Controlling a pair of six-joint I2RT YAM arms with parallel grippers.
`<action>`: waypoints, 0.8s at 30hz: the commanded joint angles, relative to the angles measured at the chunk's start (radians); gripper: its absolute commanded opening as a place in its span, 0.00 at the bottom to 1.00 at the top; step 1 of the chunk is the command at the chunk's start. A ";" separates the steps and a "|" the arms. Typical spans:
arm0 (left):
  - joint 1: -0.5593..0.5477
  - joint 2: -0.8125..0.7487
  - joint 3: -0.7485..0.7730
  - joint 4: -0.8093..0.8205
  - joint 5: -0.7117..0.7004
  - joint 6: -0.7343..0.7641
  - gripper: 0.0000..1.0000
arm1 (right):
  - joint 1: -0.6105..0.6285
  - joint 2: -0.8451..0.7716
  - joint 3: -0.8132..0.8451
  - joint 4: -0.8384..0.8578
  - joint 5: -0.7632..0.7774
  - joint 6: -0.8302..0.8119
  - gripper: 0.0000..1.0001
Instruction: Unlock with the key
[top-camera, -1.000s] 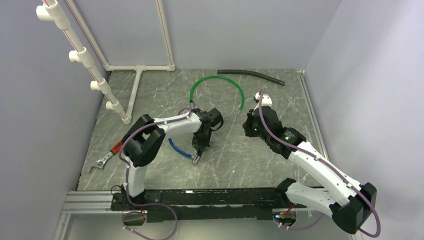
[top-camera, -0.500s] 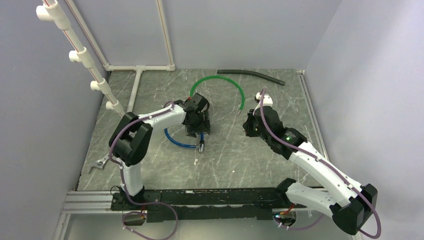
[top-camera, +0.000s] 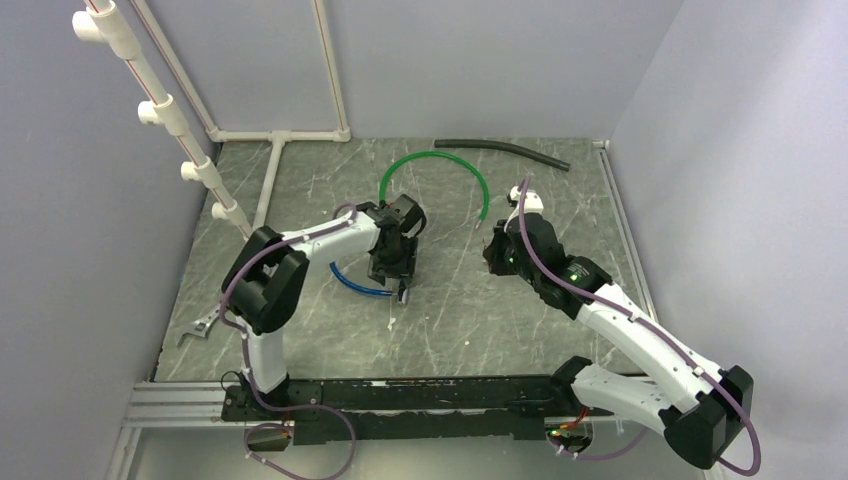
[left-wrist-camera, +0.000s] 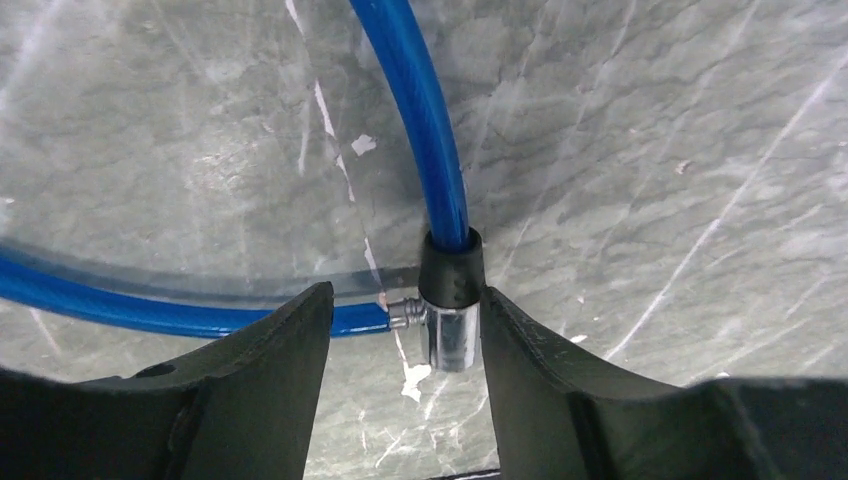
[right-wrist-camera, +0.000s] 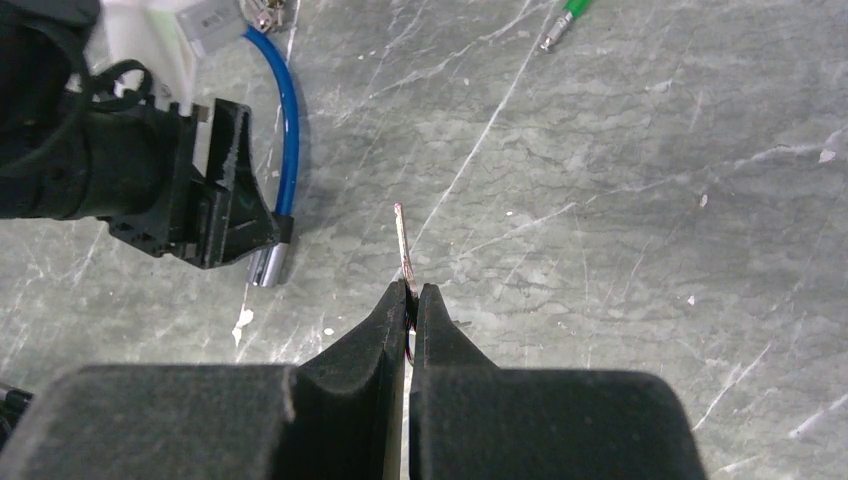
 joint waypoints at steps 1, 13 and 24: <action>-0.022 0.048 0.035 0.013 0.013 0.025 0.59 | -0.003 -0.010 -0.001 0.035 0.002 0.010 0.00; -0.115 0.102 0.069 -0.039 -0.071 -0.020 0.60 | -0.003 -0.022 -0.016 0.037 0.005 0.009 0.00; -0.133 0.204 0.054 -0.021 -0.105 -0.094 0.19 | -0.003 -0.022 -0.003 0.027 -0.001 0.008 0.00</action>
